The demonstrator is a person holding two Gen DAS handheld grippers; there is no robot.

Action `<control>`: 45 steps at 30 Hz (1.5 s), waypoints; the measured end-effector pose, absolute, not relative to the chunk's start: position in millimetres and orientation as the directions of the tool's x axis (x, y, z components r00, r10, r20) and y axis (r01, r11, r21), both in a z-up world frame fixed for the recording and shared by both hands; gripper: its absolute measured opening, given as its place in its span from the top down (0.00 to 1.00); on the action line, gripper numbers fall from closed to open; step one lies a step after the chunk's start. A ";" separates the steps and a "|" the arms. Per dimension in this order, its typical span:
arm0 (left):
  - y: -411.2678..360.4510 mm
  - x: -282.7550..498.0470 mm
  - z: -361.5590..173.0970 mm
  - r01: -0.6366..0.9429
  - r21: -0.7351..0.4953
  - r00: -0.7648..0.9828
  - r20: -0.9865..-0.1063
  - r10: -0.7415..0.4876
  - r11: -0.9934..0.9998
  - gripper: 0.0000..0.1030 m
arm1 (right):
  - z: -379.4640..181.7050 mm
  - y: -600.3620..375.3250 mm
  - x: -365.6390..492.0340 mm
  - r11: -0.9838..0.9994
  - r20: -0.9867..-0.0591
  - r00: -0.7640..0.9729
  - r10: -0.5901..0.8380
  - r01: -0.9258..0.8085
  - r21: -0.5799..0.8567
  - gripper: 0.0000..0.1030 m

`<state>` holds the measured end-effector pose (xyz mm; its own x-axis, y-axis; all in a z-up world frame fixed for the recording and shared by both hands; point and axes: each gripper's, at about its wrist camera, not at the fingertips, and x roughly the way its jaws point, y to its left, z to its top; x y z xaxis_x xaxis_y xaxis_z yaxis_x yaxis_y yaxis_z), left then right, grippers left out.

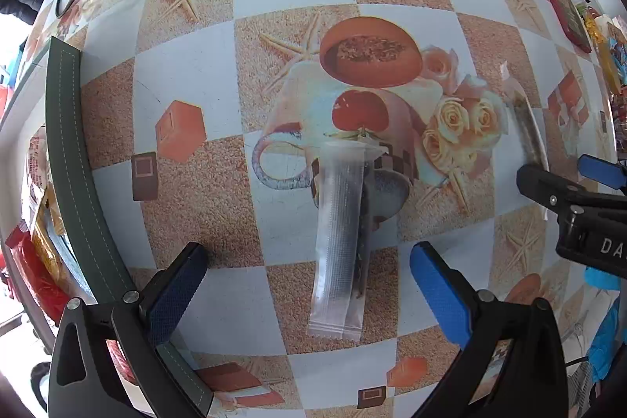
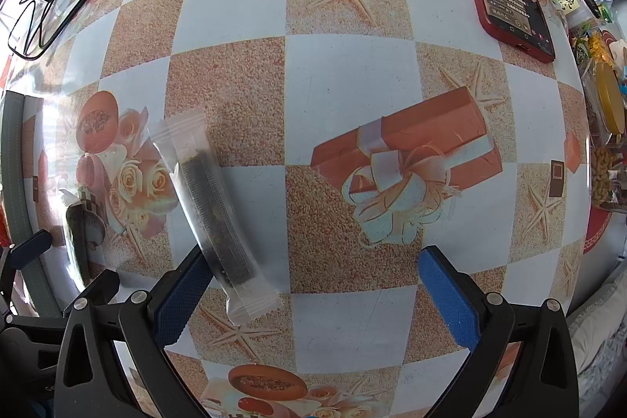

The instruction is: Organize snacks

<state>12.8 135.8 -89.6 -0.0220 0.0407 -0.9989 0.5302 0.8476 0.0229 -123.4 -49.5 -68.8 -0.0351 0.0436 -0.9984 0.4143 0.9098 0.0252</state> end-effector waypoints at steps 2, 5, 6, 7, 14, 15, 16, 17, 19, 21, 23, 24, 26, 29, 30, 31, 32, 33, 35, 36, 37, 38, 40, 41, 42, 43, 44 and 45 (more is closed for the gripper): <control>135.9 12.3 -90.8 0.531 0.023 -0.019 -0.999 0.039 0.847 0.00 | -68.7 -49.5 -123.6 0.910 -0.999 -0.034 0.043 0.414 0.025 0.00; 136.6 11.8 -87.3 0.531 0.023 -0.016 -0.999 0.037 0.847 0.00 | -68.0 -49.5 -123.4 0.910 -0.999 -0.031 0.042 0.413 0.025 0.00; 137.0 11.4 -87.8 0.532 0.023 -0.015 -0.999 0.036 0.846 0.00 | -67.7 -49.5 -123.2 0.910 -0.999 -0.030 0.042 0.413 0.025 0.00; 137.1 10.8 -88.9 0.532 0.023 -0.014 -0.999 0.036 0.846 0.00 | -67.9 -49.5 -123.5 0.910 -0.999 -0.031 0.042 0.414 0.025 0.00; 137.7 9.9 -88.7 0.532 0.023 -0.013 -0.999 0.035 0.846 0.00 | -66.6 -51.1 -121.3 0.914 -0.999 -0.029 0.042 0.406 0.026 0.00; 137.6 10.1 -88.8 0.532 0.023 -0.013 -0.999 0.035 0.847 0.00 | -66.2 -51.2 -120.7 0.914 -0.999 -0.028 0.041 0.405 0.026 0.00; 137.7 9.9 -88.9 0.532 0.023 -0.013 -0.999 0.035 0.847 0.00 | -66.0 -51.4 -120.8 0.915 -0.999 -0.026 0.040 0.403 0.026 0.00; 137.4 10.2 -89.1 0.531 0.023 -0.013 -0.999 0.035 0.847 0.00 | -65.8 -51.2 -121.2 0.915 -0.999 -0.023 0.039 0.402 0.026 0.00; 138.0 9.3 -88.4 0.532 0.023 -0.012 -0.999 0.034 0.846 0.00 | -64.9 -50.4 -121.3 0.918 -0.999 -0.016 0.035 0.396 0.026 0.00; 138.2 9.2 -89.0 0.532 0.023 -0.012 -0.999 0.034 0.847 0.00 | -64.3 -50.0 -120.8 0.920 -0.999 -0.012 0.033 0.391 0.026 0.00; 138.8 8.9 -87.1 0.534 0.023 -0.011 -0.999 0.034 0.845 0.00 | -63.8 -49.0 -121.1 0.921 -0.999 -0.012 0.033 0.388 0.026 0.00; 138.9 8.8 -87.1 0.535 0.023 -0.010 -0.999 0.034 0.845 0.00 | -63.6 -49.0 -120.4 0.921 -0.999 -0.013 0.033 0.388 0.026 0.00; 138.6 8.9 -87.3 0.537 0.023 -0.010 -0.999 0.034 0.843 0.00 | -63.5 -48.4 -121.2 0.921 -0.999 -0.014 0.034 0.388 0.026 0.00; 137.6 9.6 -88.3 0.538 0.023 -0.010 -0.999 0.034 0.843 0.00 | -63.0 -47.8 -120.6 0.922 -0.999 -0.015 0.034 0.386 0.026 0.00; 138.3 8.9 -88.6 0.537 0.023 -0.010 -0.999 0.033 0.843 0.00 | -62.8 -47.6 -120.0 0.922 -0.999 -0.015 0.034 0.385 0.026 0.00; 138.1 8.9 -88.2 0.538 0.023 -0.009 -0.999 0.032 0.843 0.00 | -62.8 -47.3 -120.1 0.923 -0.999 -0.014 0.034 0.385 0.026 0.00; 137.9 8.9 -88.0 0.539 0.023 -0.007 -0.999 0.031 0.842 0.00 | -62.7 -47.1 -119.9 0.923 -0.999 -0.013 0.033 0.384 0.026 0.00; 137.7 9.0 -88.1 0.540 0.022 -0.006 -1.000 0.030 0.842 0.00 | -62.7 -46.8 -119.7 0.923 -0.999 -0.012 0.033 0.383 0.025 0.00; 137.3 9.4 -88.2 0.541 0.022 -0.003 -1.000 0.028 0.841 0.00 | -62.6 -46.1 -120.3 0.924 -0.999 -0.010 0.032 0.381 0.026 0.00; 137.1 9.5 -88.0 0.542 0.022 -0.002 -1.000 0.027 0.840 0.00 | -62.4 -45.6 -120.2 0.925 -0.999 -0.009 0.031 0.380 0.026 0.00; 137.1 9.7 -88.2 0.543 0.021 -0.001 -1.000 0.026 0.840 0.00 | -62.3 -45.2 -120.1 0.925 -0.999 -0.009 0.031 0.379 0.026 0.00; 137.0 9.9 -88.0 0.543 0.021 0.000 -1.000 0.025 0.839 0.00 | -62.1 -44.8 -120.4 0.925 -0.999 -0.010 0.032 0.379 0.026 0.00; 136.9 10.1 -87.5 0.544 0.021 0.004 -1.000 0.022 0.839 0.00 | -62.2 -44.7 -119.3 0.926 -0.999 -0.016 0.034 0.376 0.026 0.00; 136.8 10.3 -87.5 0.544 0.021 0.005 -1.000 0.021 0.839 0.00 | -62.7 -44.9 -118.3 0.926 -0.999 -0.021 0.036 0.376 0.026 0.00; 136.8 10.5 -87.5 0.544 0.021 0.005 -1.000 0.021 0.839 0.00 | -63.1 -45.3 -116.8 0.927 -0.999 -0.028 0.039 0.375 0.026 0.00; 136.7 10.8 -87.5 0.544 0.021 0.005 -1.000 0.022 0.839 0.00 | -63.5 -45.9 -115.0 0.927 -0.998 -0.036 0.043 0.373 0.026 0.00; 136.8 10.7 -87.5 0.545 0.021 0.004 -1.000 0.022 0.838 0.00 | -64.0 -46.6 -112.9 0.928 -0.998 -0.042 0.045 0.371 0.027 0.00; 137.1 10.2 -87.7 0.545 0.021 0.005 -1.000 0.021 0.838 0.00 | -64.6 -47.3 -110.7 0.929 -0.998 -0.047 0.047 0.369 0.027 0.00</control>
